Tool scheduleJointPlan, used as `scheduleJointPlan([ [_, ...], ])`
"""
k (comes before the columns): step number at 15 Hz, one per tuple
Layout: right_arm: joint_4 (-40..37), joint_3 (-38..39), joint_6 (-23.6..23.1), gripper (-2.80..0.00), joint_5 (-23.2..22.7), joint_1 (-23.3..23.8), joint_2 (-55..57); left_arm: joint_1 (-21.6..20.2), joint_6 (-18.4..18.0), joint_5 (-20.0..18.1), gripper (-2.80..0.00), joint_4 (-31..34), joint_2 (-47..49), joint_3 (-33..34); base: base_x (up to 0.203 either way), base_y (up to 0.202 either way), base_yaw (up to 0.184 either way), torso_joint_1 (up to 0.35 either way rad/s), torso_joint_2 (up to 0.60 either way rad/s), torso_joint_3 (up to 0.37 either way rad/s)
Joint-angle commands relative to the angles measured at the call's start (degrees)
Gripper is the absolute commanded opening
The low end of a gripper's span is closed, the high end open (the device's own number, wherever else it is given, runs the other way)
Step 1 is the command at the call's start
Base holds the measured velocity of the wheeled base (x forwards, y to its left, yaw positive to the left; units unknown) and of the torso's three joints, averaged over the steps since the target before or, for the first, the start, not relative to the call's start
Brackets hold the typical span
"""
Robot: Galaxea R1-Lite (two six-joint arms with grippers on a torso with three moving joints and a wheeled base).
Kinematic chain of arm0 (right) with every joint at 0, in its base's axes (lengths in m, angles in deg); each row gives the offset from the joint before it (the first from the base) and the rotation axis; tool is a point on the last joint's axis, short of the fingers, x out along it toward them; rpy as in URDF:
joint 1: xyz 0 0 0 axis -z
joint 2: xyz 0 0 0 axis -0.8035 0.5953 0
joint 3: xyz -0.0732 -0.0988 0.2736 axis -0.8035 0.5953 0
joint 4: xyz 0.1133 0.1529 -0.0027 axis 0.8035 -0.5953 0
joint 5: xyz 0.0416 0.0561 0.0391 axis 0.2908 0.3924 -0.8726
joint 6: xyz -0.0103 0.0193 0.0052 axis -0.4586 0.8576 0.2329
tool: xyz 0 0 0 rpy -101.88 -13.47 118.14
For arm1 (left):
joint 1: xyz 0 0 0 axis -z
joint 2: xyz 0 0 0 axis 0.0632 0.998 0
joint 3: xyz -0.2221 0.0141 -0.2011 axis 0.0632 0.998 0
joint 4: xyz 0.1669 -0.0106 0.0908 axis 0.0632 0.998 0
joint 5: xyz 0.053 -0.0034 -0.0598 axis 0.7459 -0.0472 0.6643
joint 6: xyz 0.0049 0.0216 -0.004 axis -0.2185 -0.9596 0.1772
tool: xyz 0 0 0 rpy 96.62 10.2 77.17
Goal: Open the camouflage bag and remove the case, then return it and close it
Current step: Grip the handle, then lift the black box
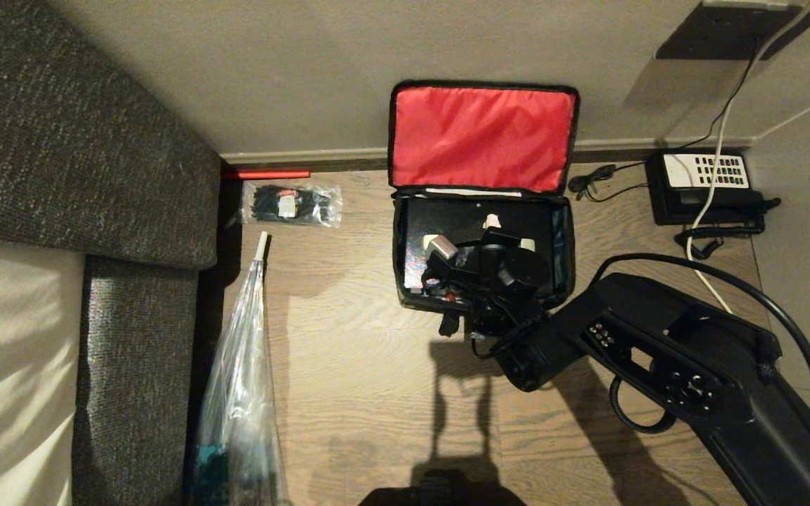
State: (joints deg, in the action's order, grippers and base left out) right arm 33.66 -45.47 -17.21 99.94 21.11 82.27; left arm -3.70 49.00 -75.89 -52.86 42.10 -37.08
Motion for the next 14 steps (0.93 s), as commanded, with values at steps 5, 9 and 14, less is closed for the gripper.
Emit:
scheduleJointPlan([
  [5, 0.6, -0.1, -1.5, -2.8, 4.0, -0.2, -6.9, 0.0, 0.0, 0.0, -2.8, 0.0, -0.1, 0.0, 0.0, 0.0, 0.0, 0.0, 0.0, 0.0],
  [9, 0.6, 2.7, -7.4, -2.8, 3.8, -1.4, -14.9, 0.0, 0.0, 0.0, -2.8, 0.0, -0.1, 0.0, 0.0, 0.0, 0.0, 0.0, 0.0, 0.0],
  [14, 0.6, 4.0, -9.8, -2.8, 4.4, -4.9, -19.3, 0.0, 0.0, 0.0, -2.8, 0.0, -0.1, 0.0, 0.0, 0.0, 0.0, 0.0, 0.0, 0.0],
])
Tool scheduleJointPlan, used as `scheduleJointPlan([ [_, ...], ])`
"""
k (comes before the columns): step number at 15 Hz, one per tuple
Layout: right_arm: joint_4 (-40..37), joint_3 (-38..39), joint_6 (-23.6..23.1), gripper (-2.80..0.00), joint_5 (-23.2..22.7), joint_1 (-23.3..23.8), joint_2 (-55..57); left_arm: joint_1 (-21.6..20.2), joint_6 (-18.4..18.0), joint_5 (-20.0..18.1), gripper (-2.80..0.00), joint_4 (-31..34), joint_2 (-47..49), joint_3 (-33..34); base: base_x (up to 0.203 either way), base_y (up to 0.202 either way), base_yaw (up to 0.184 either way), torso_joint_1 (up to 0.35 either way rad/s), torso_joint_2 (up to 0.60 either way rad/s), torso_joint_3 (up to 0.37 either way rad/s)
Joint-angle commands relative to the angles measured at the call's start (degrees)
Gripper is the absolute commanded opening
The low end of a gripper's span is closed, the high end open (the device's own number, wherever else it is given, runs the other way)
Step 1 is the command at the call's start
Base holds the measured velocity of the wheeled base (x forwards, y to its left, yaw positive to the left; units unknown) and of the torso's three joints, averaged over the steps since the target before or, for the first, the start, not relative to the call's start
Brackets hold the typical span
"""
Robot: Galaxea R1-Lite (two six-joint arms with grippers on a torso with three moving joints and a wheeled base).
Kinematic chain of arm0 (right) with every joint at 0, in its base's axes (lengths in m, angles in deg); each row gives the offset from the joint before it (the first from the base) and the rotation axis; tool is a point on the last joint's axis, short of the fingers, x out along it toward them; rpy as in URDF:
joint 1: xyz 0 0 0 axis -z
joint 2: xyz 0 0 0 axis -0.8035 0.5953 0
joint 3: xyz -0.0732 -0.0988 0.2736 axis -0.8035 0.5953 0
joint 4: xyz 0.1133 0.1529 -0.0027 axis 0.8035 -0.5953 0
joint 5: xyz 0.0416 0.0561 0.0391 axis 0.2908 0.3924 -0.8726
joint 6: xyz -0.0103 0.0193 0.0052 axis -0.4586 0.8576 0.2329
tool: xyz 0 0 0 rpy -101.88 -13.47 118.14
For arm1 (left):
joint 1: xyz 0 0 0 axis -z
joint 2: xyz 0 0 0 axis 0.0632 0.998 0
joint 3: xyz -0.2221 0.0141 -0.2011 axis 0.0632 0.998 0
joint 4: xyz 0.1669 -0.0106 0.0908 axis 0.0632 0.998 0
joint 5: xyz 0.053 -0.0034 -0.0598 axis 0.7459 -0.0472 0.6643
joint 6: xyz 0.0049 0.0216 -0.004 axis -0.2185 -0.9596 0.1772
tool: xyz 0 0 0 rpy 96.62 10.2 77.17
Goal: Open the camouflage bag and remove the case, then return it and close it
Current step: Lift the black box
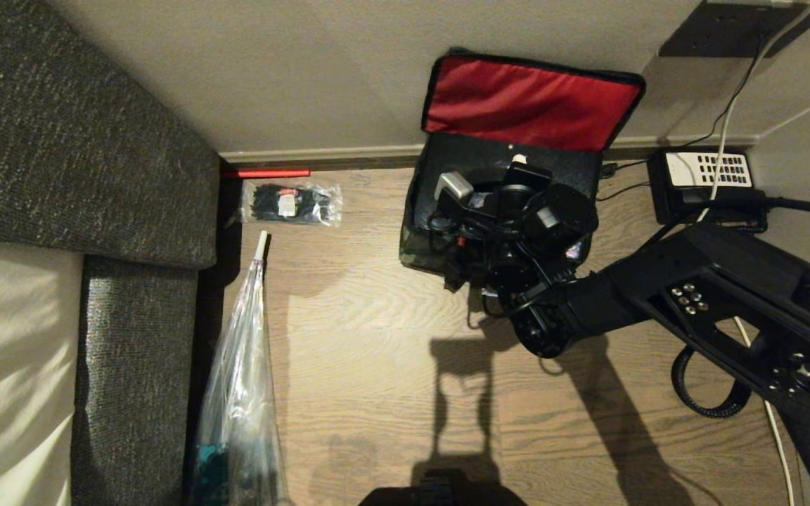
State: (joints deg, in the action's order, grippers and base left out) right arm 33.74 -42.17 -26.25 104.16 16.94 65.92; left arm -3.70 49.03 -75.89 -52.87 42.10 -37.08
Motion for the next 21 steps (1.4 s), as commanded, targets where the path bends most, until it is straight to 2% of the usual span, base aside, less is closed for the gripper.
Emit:
scheduleJointPlan([
  [1, 0.5, 1.8, -0.8, -2.8, 0.2, -0.8, -3.6, 0.0, 0.0, 0.0, -2.8, 0.0, -0.1, 0.0, 0.0, 0.0, 0.0, 0.0, 0.0, 0.0],
  [11, 0.5, 4.5, 1.0, -2.8, 0.4, -0.4, -1.9, 0.0, 0.0, 0.0, -2.8, 0.0, -0.1, 0.0, 0.0, 0.0, 0.0, 0.0, 0.0, 0.0],
  [15, 0.5, 4.3, 3.4, -2.8, 0.5, 1.1, 0.7, 0.0, 0.0, -0.1, -2.8, 0.0, -0.1, 0.0, 0.0, 0.0, 0.0, 0.0, 0.0, 0.0],
  [21, 0.5, 2.9, 5.2, -2.8, 3.0, 1.4, 0.6, 0.0, 0.0, 0.0, -2.8, 0.0, -0.1, 0.0, 0.0, 0.0, 0.0, 0.0, 0.0, 0.0],
])
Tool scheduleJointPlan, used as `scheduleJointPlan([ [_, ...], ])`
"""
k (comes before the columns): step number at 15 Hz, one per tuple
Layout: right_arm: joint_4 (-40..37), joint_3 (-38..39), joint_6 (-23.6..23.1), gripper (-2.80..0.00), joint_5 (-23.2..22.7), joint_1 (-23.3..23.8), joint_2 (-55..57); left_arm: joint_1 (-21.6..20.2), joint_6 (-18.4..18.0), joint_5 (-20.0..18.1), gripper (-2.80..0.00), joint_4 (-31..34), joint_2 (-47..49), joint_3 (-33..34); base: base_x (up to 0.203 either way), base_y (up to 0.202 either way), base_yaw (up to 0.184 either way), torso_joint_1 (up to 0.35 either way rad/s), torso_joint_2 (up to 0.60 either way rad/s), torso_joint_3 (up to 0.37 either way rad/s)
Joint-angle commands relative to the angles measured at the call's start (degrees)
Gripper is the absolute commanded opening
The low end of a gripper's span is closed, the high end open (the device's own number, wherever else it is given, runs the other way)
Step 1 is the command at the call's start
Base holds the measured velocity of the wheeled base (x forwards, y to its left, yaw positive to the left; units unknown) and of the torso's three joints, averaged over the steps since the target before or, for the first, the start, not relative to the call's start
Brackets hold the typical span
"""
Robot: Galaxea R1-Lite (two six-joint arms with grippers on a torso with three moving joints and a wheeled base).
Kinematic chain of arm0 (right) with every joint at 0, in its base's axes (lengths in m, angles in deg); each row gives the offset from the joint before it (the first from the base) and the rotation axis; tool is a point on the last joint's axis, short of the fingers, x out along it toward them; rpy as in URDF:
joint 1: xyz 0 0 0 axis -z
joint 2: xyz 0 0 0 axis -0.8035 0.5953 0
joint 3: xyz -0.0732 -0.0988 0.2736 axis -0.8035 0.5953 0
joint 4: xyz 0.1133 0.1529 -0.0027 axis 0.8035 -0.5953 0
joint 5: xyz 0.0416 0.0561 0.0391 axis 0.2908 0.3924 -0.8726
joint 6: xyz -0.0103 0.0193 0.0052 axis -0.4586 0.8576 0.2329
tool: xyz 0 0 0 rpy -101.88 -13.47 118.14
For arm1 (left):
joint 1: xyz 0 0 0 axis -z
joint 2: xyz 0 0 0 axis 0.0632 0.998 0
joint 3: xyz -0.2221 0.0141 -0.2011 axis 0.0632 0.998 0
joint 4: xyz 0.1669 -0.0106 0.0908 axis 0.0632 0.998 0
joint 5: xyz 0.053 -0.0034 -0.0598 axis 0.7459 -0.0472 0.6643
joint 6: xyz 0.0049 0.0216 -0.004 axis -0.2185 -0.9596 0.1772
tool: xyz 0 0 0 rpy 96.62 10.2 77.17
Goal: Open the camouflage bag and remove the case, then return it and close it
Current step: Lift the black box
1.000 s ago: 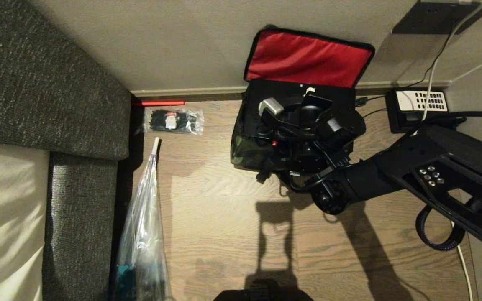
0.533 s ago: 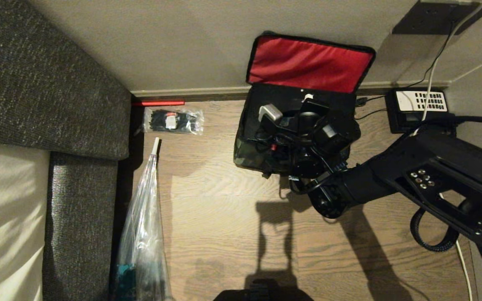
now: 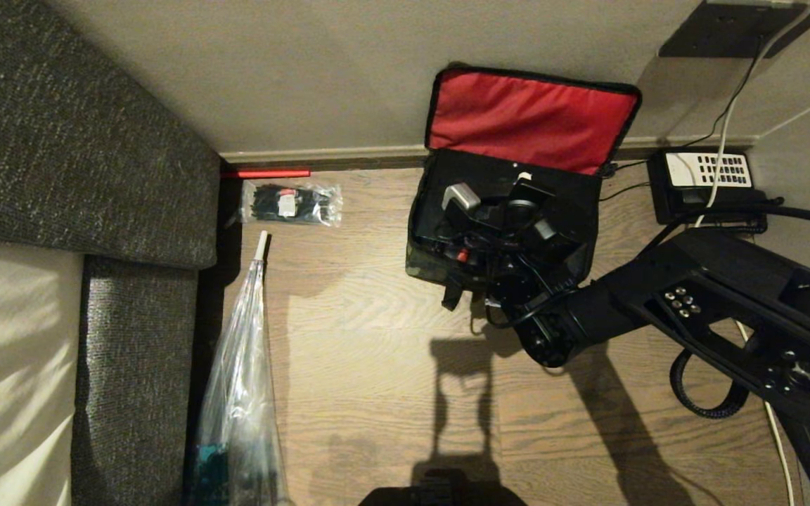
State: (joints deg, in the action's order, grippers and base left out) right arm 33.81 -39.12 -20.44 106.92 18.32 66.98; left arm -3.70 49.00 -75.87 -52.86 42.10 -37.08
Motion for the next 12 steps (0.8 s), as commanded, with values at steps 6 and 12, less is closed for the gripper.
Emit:
scheduleJointPlan([
  [6, -3.2, 0.5, -0.5, -2.8, 0.4, -0.1, -5.9, 0.0, 0.0, 0.0, -2.8, 0.0, -0.1, 0.0, 0.0, 0.0, 0.0, 0.0, 0.0, 0.0],
  [12, -8.0, 1.1, 0.3, -2.8, 0.3, -0.4, -11.0, 0.0, 0.0, 0.0, -2.8, 0.0, -0.1, 0.0, 0.0, 0.0, 0.0, 0.0, 0.0, 0.0],
])
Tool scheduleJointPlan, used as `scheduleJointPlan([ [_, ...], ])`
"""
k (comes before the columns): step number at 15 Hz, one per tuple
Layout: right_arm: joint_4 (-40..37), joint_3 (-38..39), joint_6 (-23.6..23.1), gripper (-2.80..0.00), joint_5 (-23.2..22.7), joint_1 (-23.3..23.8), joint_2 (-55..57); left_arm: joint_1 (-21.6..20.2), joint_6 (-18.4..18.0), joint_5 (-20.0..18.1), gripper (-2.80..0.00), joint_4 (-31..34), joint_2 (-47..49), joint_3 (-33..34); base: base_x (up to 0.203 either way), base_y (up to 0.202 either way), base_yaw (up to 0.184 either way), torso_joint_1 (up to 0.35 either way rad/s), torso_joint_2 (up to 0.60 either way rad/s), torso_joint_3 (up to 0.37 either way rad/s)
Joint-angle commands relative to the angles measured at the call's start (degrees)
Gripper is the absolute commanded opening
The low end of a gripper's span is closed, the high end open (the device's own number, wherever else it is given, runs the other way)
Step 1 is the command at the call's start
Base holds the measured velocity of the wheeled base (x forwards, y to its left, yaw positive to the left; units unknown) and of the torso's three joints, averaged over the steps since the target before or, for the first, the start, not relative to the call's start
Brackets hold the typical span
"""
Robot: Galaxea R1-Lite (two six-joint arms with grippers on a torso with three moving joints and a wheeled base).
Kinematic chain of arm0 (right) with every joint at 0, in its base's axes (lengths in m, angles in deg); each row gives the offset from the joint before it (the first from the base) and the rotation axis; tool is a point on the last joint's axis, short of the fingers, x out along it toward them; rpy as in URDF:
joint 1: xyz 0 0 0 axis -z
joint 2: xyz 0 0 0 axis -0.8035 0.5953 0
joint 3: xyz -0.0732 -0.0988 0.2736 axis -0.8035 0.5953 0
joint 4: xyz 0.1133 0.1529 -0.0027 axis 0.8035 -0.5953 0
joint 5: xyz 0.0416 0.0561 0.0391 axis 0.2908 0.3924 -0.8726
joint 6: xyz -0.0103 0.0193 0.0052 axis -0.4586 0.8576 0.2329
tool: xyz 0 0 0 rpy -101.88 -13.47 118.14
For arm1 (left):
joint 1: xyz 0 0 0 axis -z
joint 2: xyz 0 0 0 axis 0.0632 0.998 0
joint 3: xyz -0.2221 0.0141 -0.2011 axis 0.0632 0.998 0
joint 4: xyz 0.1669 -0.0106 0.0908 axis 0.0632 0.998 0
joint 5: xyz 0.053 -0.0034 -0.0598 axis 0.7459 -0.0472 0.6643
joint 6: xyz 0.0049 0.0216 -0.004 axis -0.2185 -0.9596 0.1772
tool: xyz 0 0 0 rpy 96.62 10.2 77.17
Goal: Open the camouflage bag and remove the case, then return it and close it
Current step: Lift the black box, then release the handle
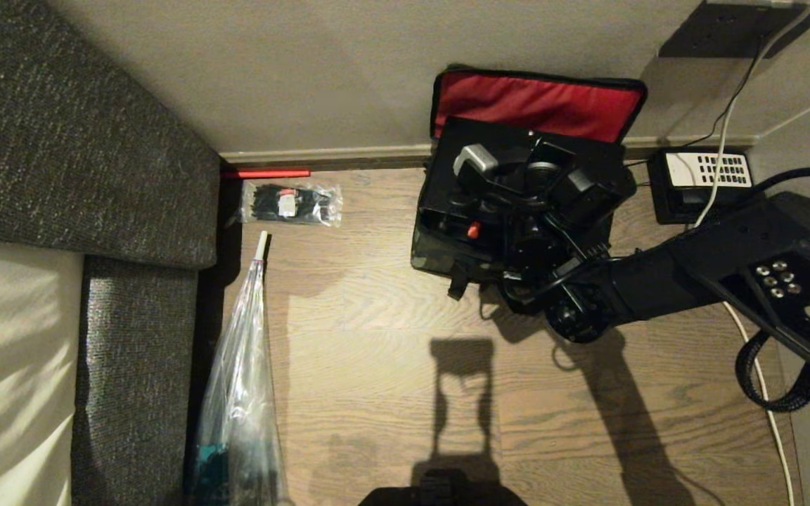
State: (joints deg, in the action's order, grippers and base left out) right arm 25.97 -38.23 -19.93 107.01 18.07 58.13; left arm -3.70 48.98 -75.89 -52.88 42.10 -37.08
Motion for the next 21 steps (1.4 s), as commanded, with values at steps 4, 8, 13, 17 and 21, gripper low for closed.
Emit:
scheduleJointPlan([
  [4, -1.0, 1.4, -0.1, -2.8, 0.2, -0.8, -4.7, 0.0, 0.0, 0.0, -2.8, 0.0, -0.1, 0.0, 0.0, 0.0, 0.0, 0.0, 0.0, 0.0],
  [8, -3.2, 5.2, -0.1, -2.8, 0.3, -1.4, -9.9, 0.0, 0.1, 0.0, -2.8, 0.0, -0.1, 0.0, 0.0, 0.0, 0.0, 0.0, 0.0, 0.0],
  [13, -3.3, 13.4, 0.9, -2.8, 0.4, -1.5, -16.6, 0.0, 0.0, 0.0, -2.8, 0.0, -0.1, 0.0, 0.0, 0.0, 0.0, 0.0, 0.0, 0.0],
  [17, -6.7, 19.8, 4.7, -2.8, 2.2, -1.4, -21.9, 0.0, 0.0, 0.0, -2.8, 0.0, -0.1, 0.0, 0.0, 0.0, 0.0, 0.0, 0.0, 0.0],
  [21, -8.0, 26.6, 8.4, -2.8, 3.3, 0.6, -26.6, 0.0, 0.1, 0.0, -2.8, 0.0, -0.1, 0.0, 0.0, 0.0, 0.0, 0.0, 0.0, 0.0],
])
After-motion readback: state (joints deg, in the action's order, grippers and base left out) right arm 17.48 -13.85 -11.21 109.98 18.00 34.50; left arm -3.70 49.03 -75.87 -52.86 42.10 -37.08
